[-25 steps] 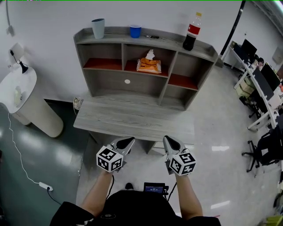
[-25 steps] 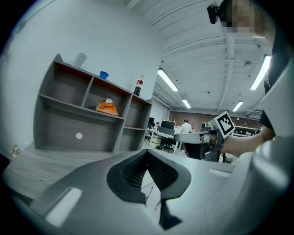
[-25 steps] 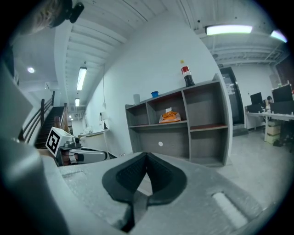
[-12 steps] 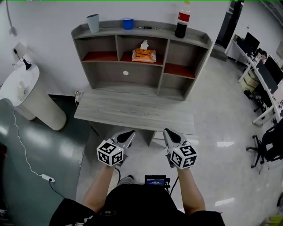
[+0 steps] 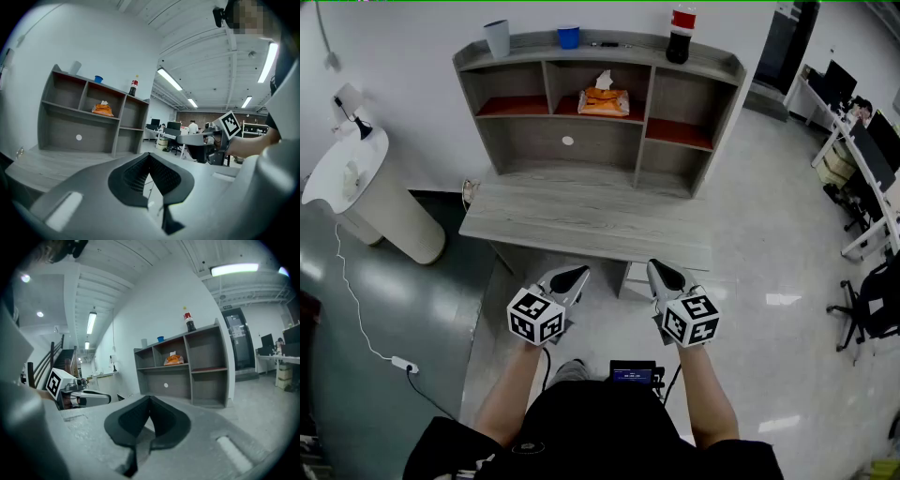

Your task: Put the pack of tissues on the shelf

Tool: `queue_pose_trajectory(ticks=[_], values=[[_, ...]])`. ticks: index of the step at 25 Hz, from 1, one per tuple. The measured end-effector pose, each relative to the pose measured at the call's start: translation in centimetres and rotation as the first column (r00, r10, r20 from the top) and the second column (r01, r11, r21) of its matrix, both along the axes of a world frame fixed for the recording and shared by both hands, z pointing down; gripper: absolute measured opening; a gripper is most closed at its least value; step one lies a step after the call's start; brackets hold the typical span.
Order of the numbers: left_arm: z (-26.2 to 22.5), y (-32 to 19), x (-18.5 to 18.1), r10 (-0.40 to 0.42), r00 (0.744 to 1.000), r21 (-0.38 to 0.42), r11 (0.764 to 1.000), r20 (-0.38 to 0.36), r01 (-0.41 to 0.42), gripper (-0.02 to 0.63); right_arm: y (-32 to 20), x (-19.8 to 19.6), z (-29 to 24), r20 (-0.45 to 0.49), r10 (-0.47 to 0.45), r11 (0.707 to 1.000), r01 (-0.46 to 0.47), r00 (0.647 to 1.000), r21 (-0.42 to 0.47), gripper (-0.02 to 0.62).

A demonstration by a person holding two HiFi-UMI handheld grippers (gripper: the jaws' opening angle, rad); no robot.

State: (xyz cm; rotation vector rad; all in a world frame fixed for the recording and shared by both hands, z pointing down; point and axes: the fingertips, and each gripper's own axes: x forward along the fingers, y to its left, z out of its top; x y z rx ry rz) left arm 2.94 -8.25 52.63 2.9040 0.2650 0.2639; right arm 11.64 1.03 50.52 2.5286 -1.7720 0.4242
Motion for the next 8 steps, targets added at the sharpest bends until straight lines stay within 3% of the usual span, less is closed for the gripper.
queue_pose_trajectory(ticks=[8], values=[[-0.9, 1.7, 0.1, 0.009, 0.999, -0.002, 1.0, -0.034, -0.009, -0.009, 1.6, 0.0, -0.3, -0.015, 0.007, 1.0, -0.006, 1.0, 0.003, 0.003]])
